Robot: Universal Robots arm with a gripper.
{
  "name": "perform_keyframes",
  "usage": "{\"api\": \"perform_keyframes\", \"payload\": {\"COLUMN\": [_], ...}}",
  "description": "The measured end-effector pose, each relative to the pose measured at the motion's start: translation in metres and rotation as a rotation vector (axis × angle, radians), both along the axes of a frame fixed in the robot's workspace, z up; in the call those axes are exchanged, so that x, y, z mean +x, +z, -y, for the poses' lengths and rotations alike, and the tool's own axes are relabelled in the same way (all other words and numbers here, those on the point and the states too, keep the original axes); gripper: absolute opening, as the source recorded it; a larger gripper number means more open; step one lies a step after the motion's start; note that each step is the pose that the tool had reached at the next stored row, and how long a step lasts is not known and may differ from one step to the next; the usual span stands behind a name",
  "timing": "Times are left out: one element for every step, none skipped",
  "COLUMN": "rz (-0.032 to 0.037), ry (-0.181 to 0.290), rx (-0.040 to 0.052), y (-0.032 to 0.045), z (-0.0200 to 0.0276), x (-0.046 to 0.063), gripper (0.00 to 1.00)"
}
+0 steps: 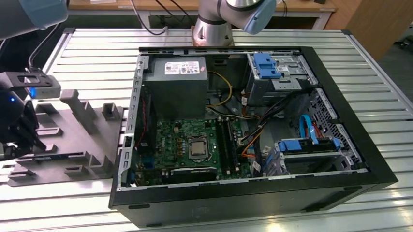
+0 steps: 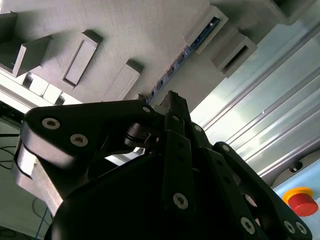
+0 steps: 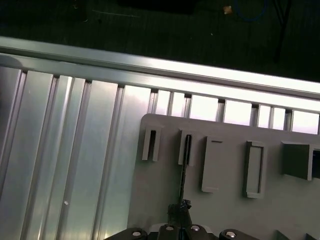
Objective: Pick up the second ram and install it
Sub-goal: 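Pick up the second ram and move it above second insertion slot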
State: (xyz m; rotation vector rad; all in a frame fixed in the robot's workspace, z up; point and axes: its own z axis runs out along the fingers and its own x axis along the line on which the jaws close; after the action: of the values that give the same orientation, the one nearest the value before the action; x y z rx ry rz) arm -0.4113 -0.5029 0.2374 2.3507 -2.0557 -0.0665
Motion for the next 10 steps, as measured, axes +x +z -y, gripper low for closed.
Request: {"api": "perform_keyframes", "payload": {"rz": [0.0, 0.0, 0.0, 0.0, 0.0, 0.0001, 0.0001, 0.0, -0.0001, 0.0], "ry": [0.0, -0.001, -0.003, -0.009, -0.016, -0.026, -0.036, -0.049, -0.062, -0.074], "rx": [0.0, -0.0001, -0.0001, 0.0, -0.0001, 0.0, 0.0, -0.0001, -0.0001, -0.0001], "y": [-0.001, -0.0019, -0.0028, -0.0036, -0.0042, -0.0049, -0.0056, -0.0063, -0.0069, -0.0075], "z": [0.0003, 0.0007, 0.001, 0.0014, 0.0018, 0.0021, 0.0022, 0.0023, 0.0024, 0.0024], "x": [0.0, 0.0, 0.0, 0.0, 0.0, 0.0, 0.0, 0.0, 0.0, 0.0], "gripper": [0.1, 0.1, 0.1, 0.1, 0.1, 0.1, 0.1, 0.1, 0.1, 0.1]}}
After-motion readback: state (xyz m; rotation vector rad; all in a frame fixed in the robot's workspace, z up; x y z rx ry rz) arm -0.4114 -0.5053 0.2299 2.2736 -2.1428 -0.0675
